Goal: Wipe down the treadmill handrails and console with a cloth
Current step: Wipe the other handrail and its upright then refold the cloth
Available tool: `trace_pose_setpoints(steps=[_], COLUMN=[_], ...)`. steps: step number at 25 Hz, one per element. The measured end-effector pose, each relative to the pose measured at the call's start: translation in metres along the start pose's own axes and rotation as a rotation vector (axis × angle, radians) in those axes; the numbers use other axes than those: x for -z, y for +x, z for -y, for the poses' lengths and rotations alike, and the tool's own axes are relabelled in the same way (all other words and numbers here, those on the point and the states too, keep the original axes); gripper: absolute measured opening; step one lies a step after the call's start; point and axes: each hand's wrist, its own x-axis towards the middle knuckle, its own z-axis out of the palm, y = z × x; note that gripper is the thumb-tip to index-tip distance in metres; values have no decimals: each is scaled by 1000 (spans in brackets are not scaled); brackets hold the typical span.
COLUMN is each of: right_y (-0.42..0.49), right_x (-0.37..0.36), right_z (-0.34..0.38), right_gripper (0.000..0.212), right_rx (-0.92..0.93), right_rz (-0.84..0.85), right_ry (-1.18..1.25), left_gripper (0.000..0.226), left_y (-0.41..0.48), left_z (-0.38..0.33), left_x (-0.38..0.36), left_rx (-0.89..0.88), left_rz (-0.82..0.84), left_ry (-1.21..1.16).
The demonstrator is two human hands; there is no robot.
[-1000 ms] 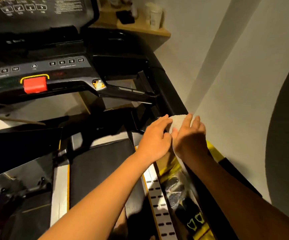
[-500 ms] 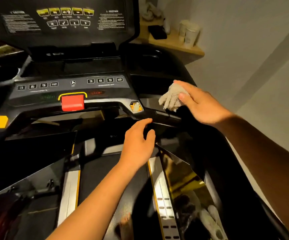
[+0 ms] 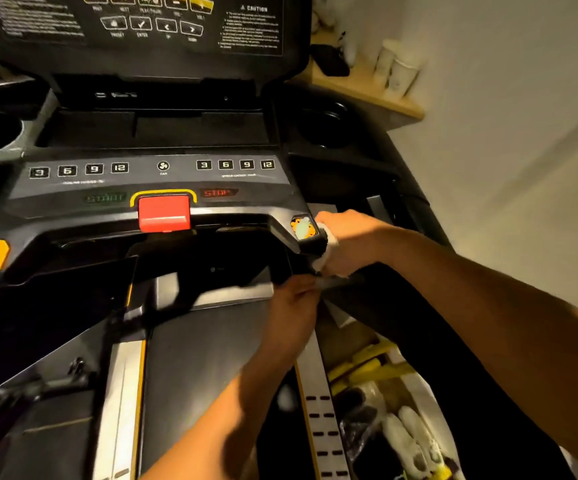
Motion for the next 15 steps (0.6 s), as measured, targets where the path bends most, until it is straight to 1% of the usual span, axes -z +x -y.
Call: trace_pose_setpoints(steps=[2, 3, 4, 5, 6, 7, 8, 9, 10, 11, 12, 14, 15], right_y=[16, 18, 18, 17, 15, 10, 9, 6, 5, 1, -2, -8, -12], right_x=[7, 12, 12, 6, -6, -23, -44, -65, -82, -91, -97, -99, -97], right_z=[-5, -7, -10, -12, -12, -10, -10, -15, -27, -42, -63, -93, -95], right_gripper=[33, 32, 33, 35, 37, 37, 34, 27, 19, 15, 20, 27, 24], right_rx=[11, 19, 23, 14, -24, -75, -86, -50, 0, 11, 5, -8, -3], right_rz=[134, 175, 175, 118, 2, -165, -387, -618, -809, -896, -920, -855, -826], right_ry=[47, 80, 106, 145, 186, 192, 178, 115, 25, -67, -149, -219, -207], left_gripper=[34, 31, 28, 27, 26, 25, 25, 25, 23, 22, 23, 23, 22], left_y=[0, -1, -2, -3, -4, -3, -1, -1, 0, 0, 0, 1, 0], left_z=[6, 6, 4, 1, -2, -5, -6, -6, -7, -8, -9, -13, -14], left_x=[5, 6, 6, 6, 5, 5, 4, 2, -1, -4, -6, -8, -8], left_rx=[24, 26, 24, 17, -9, -41, -71, -89, -91, -96, -103, -128, -142], left_rz=[-5, -12, -21, -22, -19, -23, -34, -46, -54, -66, -73, -77, -74], left_ry=[107, 144, 150, 150, 151, 160, 180, 208, 247, 290, 327, 356, 359])
